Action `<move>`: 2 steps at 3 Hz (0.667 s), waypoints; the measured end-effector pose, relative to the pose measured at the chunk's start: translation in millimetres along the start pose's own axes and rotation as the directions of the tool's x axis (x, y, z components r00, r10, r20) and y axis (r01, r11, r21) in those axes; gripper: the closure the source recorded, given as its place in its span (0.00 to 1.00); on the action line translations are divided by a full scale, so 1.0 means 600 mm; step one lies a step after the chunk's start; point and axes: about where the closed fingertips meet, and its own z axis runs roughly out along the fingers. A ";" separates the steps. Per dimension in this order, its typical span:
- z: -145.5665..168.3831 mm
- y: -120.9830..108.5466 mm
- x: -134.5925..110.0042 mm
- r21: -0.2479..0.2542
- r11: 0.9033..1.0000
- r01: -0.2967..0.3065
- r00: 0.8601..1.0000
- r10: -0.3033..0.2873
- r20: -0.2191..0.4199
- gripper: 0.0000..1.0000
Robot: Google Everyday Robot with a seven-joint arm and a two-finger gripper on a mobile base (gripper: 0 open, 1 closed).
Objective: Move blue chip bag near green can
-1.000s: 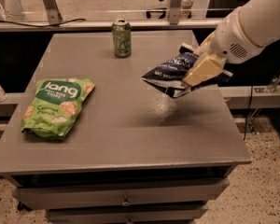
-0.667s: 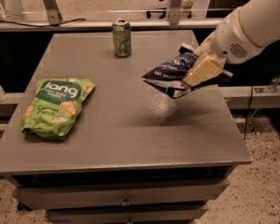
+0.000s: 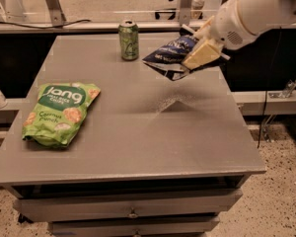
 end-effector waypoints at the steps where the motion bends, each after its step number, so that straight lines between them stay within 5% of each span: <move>1: 0.045 -0.056 -0.028 0.019 0.999 0.031 0.998 -0.032 0.059 1.00; 2: 0.100 -0.088 -0.043 0.013 0.999 0.047 0.994 -0.048 0.099 1.00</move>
Offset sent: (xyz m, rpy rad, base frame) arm 0.1176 0.0474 -0.0204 0.0954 -0.0903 0.0948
